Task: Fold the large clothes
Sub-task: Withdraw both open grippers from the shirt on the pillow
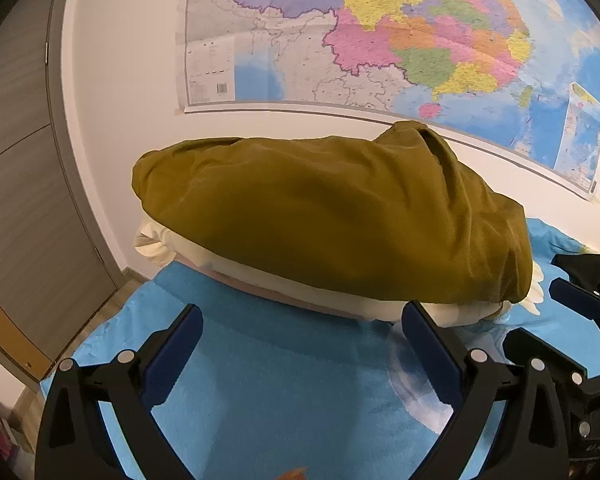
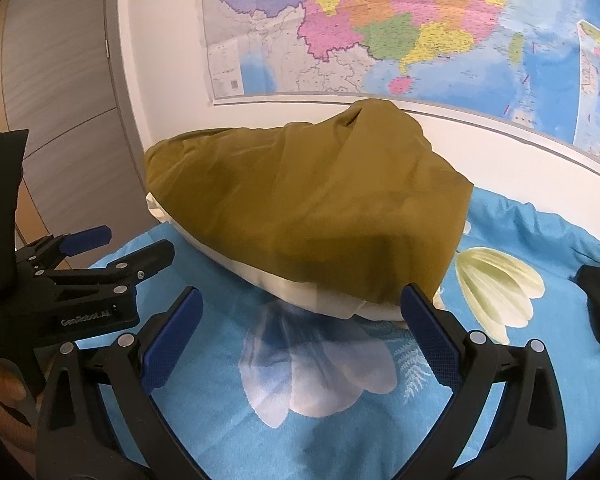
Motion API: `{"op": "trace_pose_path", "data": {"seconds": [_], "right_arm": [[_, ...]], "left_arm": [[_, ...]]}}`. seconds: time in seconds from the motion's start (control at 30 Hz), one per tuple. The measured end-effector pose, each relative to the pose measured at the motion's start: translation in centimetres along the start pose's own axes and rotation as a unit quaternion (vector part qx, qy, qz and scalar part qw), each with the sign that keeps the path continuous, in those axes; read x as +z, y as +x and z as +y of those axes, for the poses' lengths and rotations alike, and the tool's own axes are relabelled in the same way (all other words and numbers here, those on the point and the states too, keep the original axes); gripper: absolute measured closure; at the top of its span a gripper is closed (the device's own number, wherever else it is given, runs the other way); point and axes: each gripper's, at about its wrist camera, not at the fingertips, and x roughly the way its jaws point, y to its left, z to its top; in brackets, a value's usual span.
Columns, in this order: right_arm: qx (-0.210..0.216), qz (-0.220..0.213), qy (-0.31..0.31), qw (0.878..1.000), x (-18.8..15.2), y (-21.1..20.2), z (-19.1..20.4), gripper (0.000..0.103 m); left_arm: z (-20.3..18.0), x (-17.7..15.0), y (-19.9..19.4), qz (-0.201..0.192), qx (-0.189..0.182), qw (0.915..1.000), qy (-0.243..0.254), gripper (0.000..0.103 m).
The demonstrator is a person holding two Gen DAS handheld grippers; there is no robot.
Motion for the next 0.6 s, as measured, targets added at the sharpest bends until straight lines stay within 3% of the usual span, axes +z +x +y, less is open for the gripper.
{"op": "trace_pose_path", "data": {"seconds": [0.6], "right_arm": [[-0.003,-0.005,0.007,1.0,-0.6,-1.3,0.1,0.005]], "left_arm": [[-0.3,-0.7,-1.0,-0.001,-0.003,1.0,0.002,0.007]]}}
